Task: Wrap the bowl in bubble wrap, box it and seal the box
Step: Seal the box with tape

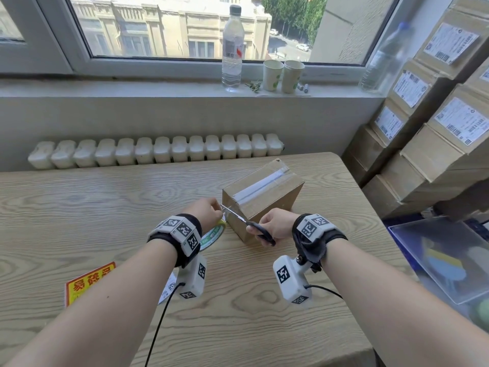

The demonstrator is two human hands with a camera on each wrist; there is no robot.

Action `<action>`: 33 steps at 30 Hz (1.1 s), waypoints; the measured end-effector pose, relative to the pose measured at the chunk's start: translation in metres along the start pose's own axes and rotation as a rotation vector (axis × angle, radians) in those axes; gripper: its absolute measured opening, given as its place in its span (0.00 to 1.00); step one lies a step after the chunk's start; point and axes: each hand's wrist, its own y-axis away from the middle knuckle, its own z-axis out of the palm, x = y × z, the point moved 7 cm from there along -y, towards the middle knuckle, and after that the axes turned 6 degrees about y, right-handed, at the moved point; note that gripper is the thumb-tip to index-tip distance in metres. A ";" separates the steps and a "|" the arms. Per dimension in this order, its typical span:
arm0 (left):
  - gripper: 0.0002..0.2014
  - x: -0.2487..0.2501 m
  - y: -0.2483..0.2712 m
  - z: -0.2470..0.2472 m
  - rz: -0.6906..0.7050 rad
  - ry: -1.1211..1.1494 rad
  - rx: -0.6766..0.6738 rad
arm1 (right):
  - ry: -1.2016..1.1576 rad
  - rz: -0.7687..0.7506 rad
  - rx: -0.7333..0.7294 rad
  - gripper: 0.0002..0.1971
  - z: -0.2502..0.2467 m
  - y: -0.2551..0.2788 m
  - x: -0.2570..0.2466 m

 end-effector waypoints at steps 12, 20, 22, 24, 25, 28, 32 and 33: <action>0.03 -0.014 0.010 -0.007 -0.042 0.018 0.028 | 0.206 0.184 -0.048 0.38 0.011 0.001 0.005; 0.08 -0.023 0.011 -0.032 -0.069 0.135 0.160 | 0.173 0.027 0.039 0.24 -0.012 0.004 -0.024; 0.08 -0.021 0.010 -0.036 -0.060 0.165 0.193 | 0.081 -0.003 0.058 0.27 -0.022 0.005 -0.029; 0.07 -0.017 0.008 -0.039 -0.054 0.180 0.228 | 0.011 -0.051 0.069 0.21 -0.031 0.010 -0.037; 0.07 -0.014 0.008 -0.040 -0.053 0.182 0.250 | 0.010 -0.067 0.080 0.16 -0.035 0.013 -0.039; 0.06 -0.003 0.004 -0.042 -0.047 0.181 0.311 | 0.018 -0.072 0.211 0.15 -0.057 0.014 -0.036; 0.06 0.001 -0.009 -0.049 -0.110 0.165 0.374 | 0.038 0.021 0.525 0.23 -0.105 0.016 -0.015; 0.08 -0.001 -0.013 -0.052 -0.135 0.161 0.381 | 0.049 0.070 0.617 0.24 -0.120 0.020 -0.006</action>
